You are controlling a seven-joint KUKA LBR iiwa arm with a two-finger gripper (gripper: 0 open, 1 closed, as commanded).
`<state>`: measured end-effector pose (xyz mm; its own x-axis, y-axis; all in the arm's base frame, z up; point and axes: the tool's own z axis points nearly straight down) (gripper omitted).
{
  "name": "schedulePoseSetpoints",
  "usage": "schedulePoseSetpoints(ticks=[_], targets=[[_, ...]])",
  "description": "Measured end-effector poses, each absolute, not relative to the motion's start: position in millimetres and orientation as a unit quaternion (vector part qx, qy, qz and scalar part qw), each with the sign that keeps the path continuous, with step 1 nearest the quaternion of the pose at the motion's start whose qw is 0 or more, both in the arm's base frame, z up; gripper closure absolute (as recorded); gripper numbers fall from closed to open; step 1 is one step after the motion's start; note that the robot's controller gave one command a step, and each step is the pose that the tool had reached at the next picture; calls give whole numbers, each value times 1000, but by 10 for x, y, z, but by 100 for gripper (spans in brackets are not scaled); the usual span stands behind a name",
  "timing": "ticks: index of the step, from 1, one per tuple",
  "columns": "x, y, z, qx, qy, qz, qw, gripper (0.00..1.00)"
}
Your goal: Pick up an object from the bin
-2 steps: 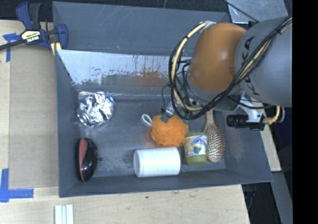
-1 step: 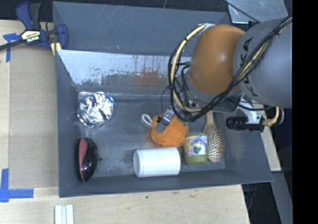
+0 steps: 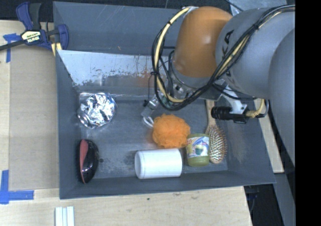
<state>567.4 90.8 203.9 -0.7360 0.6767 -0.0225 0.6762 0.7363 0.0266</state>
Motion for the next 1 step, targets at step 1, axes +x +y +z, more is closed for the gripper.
schedulePoseSetpoints(ticks=[1], targets=[[5615,592,1854,292,956,7,16,0]])
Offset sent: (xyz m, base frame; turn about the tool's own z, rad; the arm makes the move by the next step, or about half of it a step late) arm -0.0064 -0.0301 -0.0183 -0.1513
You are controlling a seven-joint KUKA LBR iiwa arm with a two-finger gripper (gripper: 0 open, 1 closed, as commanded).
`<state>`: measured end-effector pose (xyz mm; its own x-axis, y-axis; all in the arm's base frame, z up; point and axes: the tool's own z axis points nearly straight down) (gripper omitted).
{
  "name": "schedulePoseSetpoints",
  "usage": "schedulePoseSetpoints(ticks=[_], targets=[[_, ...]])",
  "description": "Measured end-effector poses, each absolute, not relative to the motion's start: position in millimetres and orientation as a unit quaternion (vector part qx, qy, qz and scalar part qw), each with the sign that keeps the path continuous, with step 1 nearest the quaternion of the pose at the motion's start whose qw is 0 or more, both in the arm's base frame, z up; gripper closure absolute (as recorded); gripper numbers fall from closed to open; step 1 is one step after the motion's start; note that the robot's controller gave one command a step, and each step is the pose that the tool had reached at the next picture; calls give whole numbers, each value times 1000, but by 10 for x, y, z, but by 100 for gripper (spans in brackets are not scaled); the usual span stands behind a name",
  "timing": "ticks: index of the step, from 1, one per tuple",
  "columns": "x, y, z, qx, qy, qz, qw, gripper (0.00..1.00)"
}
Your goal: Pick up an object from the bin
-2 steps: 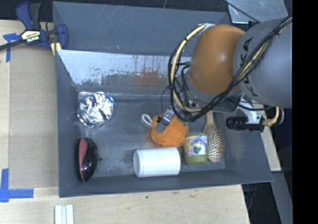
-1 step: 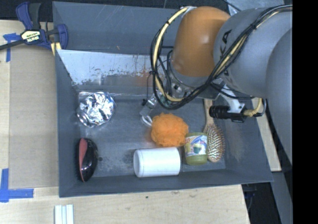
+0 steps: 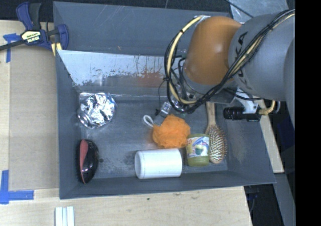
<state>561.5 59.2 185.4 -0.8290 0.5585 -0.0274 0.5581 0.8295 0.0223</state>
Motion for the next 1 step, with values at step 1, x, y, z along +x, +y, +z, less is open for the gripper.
schedulePoseSetpoints(ticks=[1], targets=[[5421,272,1108,206,978,5,15,0]])
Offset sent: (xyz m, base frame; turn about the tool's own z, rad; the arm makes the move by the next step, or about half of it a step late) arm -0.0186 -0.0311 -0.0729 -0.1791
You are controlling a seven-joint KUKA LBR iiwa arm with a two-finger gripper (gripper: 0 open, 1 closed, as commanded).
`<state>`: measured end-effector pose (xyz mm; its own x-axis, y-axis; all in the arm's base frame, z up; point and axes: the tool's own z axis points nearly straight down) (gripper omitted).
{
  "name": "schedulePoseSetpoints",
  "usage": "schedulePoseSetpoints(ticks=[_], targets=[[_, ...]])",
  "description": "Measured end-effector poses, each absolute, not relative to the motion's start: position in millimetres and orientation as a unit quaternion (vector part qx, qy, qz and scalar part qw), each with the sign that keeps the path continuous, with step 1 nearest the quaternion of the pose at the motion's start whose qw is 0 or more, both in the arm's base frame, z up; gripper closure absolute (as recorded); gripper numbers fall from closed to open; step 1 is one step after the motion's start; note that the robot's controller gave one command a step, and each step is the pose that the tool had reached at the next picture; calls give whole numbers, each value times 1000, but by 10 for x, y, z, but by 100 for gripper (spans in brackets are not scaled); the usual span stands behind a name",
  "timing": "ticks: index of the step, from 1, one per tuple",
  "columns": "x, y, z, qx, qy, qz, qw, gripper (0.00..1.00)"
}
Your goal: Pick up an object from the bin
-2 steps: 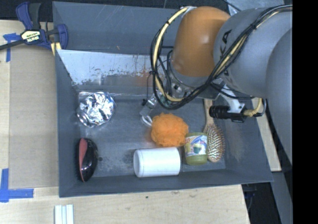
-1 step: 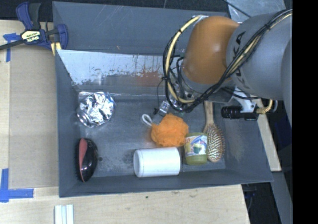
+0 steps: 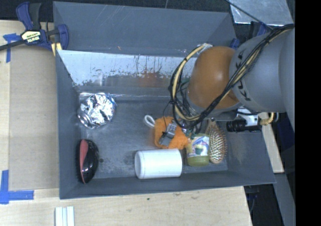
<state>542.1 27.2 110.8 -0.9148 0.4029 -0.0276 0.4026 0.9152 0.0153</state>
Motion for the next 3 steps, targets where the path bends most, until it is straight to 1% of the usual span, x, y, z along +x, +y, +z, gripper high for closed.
schedulePoseSetpoints(ticks=[1,2,3], targets=[[5439,279,1131,206,978,6,18,100],[5440,279,1131,206,978,6,18,100],[5436,374,1061,207,978,6,19,100]])
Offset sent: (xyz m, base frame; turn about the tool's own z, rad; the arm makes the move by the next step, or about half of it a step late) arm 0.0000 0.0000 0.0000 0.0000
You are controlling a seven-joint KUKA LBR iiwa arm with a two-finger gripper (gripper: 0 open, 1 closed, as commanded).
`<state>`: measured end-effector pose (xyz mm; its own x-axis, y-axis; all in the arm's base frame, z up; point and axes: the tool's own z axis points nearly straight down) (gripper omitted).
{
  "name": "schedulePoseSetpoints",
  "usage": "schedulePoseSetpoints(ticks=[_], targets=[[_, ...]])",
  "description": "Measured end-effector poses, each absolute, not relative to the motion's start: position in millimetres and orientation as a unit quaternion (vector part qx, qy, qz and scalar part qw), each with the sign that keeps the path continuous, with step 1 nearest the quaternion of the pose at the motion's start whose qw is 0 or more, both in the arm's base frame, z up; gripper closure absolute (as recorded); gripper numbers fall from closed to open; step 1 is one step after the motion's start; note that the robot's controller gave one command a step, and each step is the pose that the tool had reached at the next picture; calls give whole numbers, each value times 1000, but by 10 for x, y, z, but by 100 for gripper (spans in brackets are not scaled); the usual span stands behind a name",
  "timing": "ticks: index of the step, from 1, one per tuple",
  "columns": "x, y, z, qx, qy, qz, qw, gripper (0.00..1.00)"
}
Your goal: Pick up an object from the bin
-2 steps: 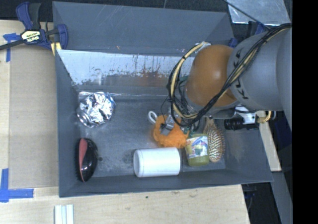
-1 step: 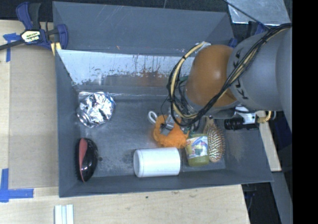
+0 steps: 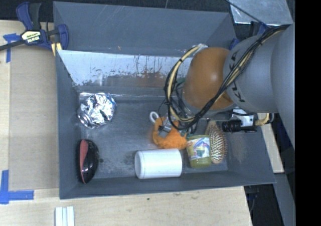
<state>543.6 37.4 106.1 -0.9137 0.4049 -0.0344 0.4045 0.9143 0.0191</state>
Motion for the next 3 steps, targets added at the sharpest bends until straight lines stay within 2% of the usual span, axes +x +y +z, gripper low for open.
schedulePoseSetpoints(ticks=[1,2,3], targets=[[5181,262,2052,205,978,7,24,100],[5260,211,1308,203,979,7,23,100],[5145,104,2558,189,981,7,29,100]])
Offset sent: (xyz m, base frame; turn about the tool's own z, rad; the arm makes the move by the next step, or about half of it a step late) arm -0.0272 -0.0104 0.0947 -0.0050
